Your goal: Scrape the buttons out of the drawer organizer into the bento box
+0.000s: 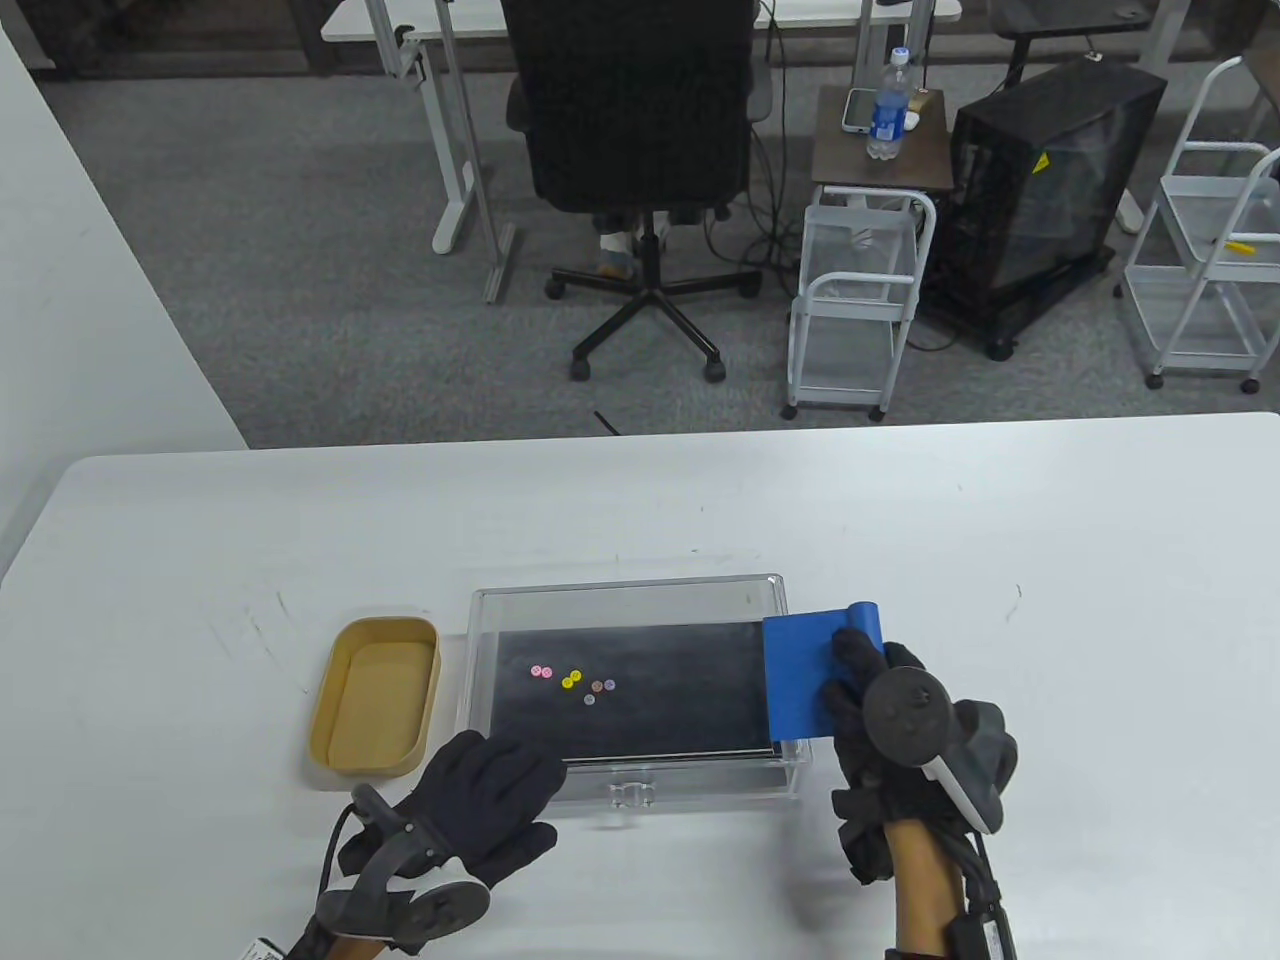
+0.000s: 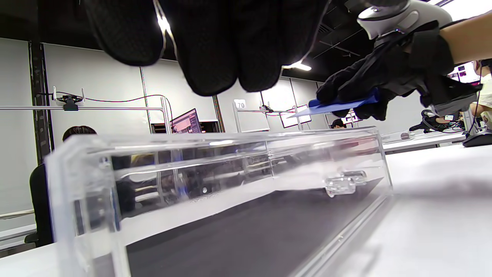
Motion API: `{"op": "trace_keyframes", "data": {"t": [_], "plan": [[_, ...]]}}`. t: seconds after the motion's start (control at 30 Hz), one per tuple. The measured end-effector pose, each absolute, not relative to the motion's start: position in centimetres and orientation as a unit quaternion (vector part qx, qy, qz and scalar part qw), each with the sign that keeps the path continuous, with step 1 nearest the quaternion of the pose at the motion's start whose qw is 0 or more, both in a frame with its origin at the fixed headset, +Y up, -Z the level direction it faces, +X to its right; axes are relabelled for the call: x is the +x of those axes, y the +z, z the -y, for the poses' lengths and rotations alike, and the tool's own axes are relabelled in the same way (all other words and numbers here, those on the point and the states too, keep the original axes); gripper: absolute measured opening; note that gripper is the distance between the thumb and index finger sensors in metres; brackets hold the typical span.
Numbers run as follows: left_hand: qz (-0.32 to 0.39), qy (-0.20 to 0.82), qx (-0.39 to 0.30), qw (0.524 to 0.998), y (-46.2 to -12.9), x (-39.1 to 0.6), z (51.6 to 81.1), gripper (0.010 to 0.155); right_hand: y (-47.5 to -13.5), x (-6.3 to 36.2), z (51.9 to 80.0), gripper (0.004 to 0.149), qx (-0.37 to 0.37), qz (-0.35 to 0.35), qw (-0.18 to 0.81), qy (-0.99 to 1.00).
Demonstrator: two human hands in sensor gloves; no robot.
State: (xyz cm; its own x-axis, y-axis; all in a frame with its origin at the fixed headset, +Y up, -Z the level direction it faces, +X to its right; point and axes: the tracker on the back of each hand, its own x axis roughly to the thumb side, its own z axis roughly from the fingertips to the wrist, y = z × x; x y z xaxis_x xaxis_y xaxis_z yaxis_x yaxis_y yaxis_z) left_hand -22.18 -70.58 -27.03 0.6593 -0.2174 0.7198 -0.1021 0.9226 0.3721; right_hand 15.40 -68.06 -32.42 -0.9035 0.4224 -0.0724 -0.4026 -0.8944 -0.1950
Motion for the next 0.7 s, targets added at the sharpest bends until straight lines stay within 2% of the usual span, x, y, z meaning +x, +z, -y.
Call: {"op": "trace_keyframes", "data": {"t": [0.53, 0.7], "plan": [[0.409, -0.034, 0.192, 0.891, -27.1, -22.2, 70.5, 0.063, -34.9, 8.4, 68.8, 0.064, -0.045, 0.049, 0.136, 0.989], [0.409, -0.032, 0.19, 0.892, -27.1, -22.0, 70.6, 0.063, -35.3, 6.7, 68.5, 0.067, -0.039, 0.029, 0.152, 0.987]]}}
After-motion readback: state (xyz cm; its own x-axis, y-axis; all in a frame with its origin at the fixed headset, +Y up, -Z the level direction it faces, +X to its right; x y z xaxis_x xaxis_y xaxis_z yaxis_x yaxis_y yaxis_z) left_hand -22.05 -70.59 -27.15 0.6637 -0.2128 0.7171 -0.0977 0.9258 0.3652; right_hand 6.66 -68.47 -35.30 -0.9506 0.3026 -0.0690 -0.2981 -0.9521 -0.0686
